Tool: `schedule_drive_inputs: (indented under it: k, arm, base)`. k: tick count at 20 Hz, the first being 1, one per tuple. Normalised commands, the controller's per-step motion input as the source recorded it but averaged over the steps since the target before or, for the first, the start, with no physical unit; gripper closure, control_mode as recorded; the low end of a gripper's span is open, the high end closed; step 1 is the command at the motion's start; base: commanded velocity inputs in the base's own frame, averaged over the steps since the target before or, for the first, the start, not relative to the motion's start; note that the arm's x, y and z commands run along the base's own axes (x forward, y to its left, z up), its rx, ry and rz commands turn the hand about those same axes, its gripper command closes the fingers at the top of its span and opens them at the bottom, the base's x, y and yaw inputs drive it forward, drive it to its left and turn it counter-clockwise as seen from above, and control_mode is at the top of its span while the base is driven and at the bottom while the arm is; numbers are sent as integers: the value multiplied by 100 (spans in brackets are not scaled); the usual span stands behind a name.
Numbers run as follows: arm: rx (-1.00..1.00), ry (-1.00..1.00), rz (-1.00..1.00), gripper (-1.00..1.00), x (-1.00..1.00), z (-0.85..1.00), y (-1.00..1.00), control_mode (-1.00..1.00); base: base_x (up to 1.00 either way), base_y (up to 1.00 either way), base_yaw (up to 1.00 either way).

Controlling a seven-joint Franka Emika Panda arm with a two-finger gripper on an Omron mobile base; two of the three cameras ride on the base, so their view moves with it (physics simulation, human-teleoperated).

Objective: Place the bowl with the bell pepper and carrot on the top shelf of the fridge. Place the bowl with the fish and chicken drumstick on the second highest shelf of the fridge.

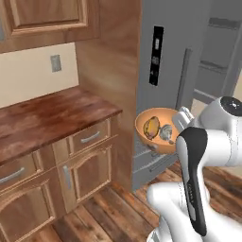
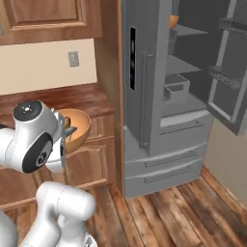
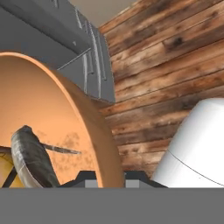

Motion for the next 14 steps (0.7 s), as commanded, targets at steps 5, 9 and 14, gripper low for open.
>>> schedule_drive_inputs:
  k: [5, 9, 14]
  arm:
    - [0, 0, 0, 100, 0, 0, 0, 100]
    - [0, 0, 0, 100, 0, 0, 0, 100]
    - [0, 0, 0, 100, 0, 0, 0, 100]
  base:
    - [10, -100, -48]
    - [12, -100, -41]
    - [73, -86, -7]
